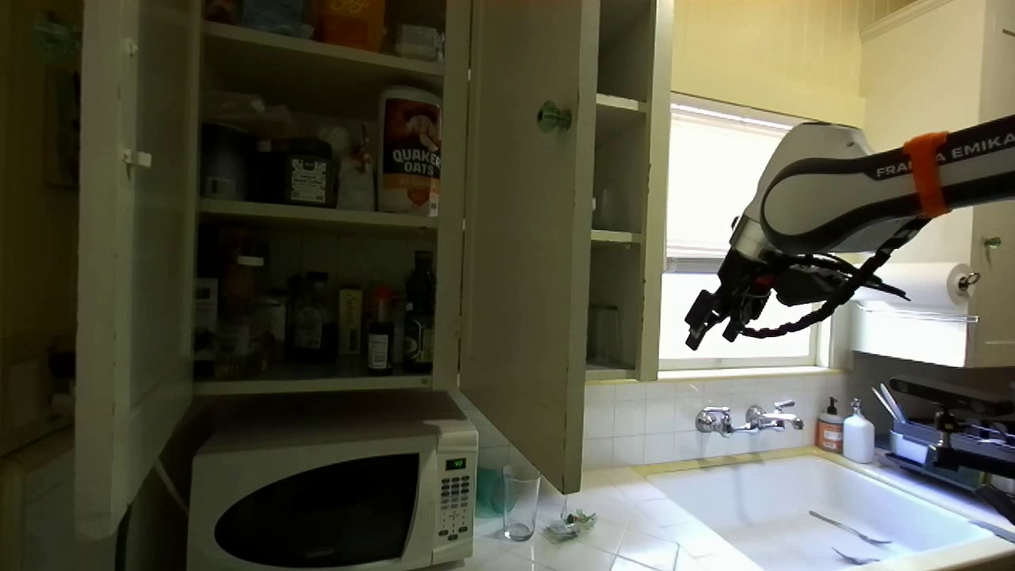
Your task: Move the pink cup to the shelf above it
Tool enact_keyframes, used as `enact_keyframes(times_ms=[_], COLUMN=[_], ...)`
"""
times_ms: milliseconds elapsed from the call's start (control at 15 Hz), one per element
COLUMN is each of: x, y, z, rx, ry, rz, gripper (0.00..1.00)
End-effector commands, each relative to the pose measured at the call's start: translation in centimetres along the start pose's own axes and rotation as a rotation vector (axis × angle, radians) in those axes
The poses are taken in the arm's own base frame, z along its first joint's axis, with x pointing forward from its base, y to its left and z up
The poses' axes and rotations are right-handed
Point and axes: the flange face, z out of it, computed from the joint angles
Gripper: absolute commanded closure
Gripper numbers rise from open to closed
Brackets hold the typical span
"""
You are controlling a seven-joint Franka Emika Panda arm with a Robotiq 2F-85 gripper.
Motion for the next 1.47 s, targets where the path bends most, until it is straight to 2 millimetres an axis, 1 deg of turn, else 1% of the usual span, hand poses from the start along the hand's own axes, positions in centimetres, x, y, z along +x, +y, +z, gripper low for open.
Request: enact_keyframes(times_ms=[0,133,200,333,400,467,533,600,800,867,933,1000,1067,1400], x=[0.7,2.4,3.7,6.4,7.9,8.9,10.1,11.1,13.4,13.9,12.6,13.1,13.1,13.0], y=[0.5,1.8,2.5,3.5,3.6,3.5,3.0,2.1,-0.8,-1.4,-0.8,-1.4,-1.5,-0.9], z=[0.2,0.7,1.0,1.6,2.2,2.4,2.7,3.1,4.1,4.2,4.0,4.2,4.4,4.1], rx=[-0.004,-0.003,-0.018,-0.029,-0.022,-0.006,0.018,0.049,0.120,0.128,0.093,0.096,0.095,0.087], ry=[0.014,0.077,0.120,0.186,0.205,0.218,0.230,0.229,0.218,0.202,0.227,0.224,0.223,0.225], rz=[-0.011,-0.033,-0.064,-0.141,-0.185,-0.223,-0.268,-0.317,-0.430,-0.457,-0.404,-0.415,-0.417,-0.407], gripper=[0.00,0.00,0.00,0.00,0.00,0.00,0.00,0.00,0.00,0.00,0.00,0.00,0.00,0.00])
